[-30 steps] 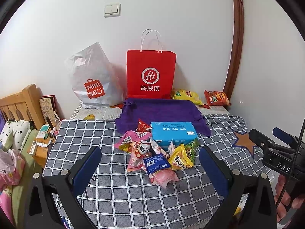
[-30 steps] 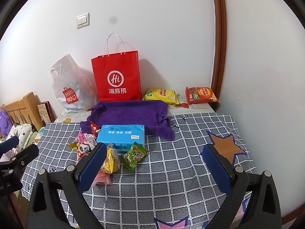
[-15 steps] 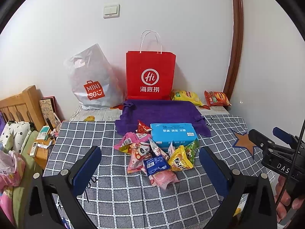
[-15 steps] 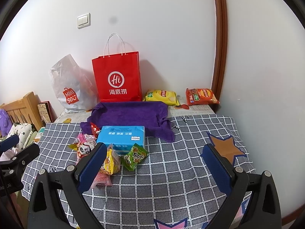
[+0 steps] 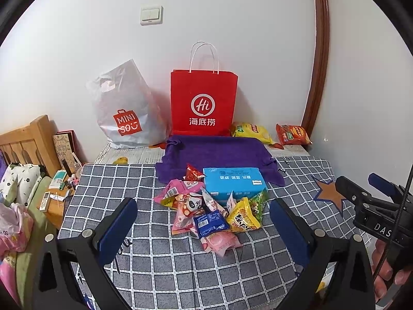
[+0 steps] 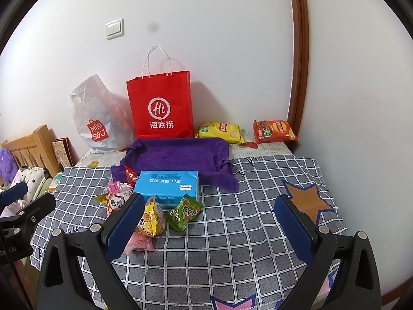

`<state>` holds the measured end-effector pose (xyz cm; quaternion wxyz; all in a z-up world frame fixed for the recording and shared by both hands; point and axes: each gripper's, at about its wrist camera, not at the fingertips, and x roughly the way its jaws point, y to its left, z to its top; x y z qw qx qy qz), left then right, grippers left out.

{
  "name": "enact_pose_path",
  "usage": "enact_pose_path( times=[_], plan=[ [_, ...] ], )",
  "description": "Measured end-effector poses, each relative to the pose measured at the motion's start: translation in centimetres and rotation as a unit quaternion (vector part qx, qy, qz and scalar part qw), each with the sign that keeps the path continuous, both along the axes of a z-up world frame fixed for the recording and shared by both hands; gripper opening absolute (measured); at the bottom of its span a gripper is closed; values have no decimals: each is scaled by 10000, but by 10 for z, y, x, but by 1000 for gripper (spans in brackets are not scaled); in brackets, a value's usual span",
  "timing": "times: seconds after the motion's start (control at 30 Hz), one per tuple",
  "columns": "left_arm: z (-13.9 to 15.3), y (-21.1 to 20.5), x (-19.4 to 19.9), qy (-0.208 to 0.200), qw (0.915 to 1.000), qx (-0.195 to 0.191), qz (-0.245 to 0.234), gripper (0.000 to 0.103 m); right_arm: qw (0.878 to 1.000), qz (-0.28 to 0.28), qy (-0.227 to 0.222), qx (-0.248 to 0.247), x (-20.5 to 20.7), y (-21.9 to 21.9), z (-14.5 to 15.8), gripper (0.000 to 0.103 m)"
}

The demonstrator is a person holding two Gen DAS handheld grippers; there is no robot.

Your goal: Organize snacks

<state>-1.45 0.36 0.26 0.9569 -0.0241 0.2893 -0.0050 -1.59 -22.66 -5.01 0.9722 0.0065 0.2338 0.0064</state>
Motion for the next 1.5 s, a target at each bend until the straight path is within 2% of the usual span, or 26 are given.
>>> enact_pose_path(
  times=[0.77, 1.23, 1.5],
  plan=[
    [-1, 0, 6, 31, 10000, 33, -37, 103, 9999, -59, 1, -123, 4, 4, -4, 100],
    [-20, 17, 34, 333, 9994, 15, 98, 103, 9997, -120, 61, -209, 29, 16, -14, 102],
    [-49, 36, 61, 645, 9977, -81, 207, 100, 9983, -69, 581, 3, 62, 8, -46, 102]
  ],
)
